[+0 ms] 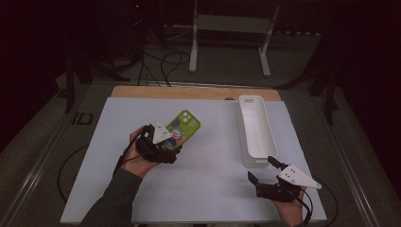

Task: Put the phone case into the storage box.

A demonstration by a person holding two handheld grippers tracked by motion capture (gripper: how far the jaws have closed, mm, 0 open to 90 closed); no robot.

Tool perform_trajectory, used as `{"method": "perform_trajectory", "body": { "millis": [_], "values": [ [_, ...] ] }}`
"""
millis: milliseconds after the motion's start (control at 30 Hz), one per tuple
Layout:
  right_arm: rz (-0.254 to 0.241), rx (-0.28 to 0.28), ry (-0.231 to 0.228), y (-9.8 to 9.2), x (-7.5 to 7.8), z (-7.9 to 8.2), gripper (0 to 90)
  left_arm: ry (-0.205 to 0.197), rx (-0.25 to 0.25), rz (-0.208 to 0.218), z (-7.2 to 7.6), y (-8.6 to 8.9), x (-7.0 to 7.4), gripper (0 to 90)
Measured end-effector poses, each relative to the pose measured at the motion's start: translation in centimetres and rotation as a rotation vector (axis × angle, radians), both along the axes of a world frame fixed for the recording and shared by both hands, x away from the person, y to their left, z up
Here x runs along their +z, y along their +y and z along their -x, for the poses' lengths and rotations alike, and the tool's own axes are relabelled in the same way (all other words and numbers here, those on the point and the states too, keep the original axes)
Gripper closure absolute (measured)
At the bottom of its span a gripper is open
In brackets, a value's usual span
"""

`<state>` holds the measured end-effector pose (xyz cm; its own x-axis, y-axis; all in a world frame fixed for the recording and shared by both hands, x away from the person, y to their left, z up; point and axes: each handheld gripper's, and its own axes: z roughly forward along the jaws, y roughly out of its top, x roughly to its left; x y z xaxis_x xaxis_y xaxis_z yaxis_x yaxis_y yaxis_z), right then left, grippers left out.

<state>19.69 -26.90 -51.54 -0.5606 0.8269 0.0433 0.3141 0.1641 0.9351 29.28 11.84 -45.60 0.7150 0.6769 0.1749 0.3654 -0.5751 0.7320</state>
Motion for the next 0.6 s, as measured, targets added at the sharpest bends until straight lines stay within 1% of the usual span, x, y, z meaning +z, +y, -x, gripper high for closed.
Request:
{"method": "perform_trajectory", "body": {
  "millis": [167,300,500,533,600],
  "values": [
    [-0.003,-0.003,0.004,0.0,0.1,0.0,8.3,-0.02,-0.016,0.005,0.3,-0.2,0.4,15.8],
    [-0.007,-0.008,0.007,-0.1,0.1,0.0,8.3,-0.027,-0.03,0.008,0.5,-0.5,0.7,15.8],
    [-0.013,-0.007,0.012,-0.1,0.4,0.0,8.3,-0.052,-0.048,0.011,0.9,-0.8,1.2,15.8],
    [-0.01,-0.007,0.011,-0.1,0.4,0.0,8.3,-0.054,-0.045,0.02,1.0,-0.8,1.2,15.8],
    [-0.013,-0.012,0.013,-0.2,0.6,0.1,8.3,-0.062,-0.051,0.021,1.0,-0.8,1.4,15.8]
  ]
}}
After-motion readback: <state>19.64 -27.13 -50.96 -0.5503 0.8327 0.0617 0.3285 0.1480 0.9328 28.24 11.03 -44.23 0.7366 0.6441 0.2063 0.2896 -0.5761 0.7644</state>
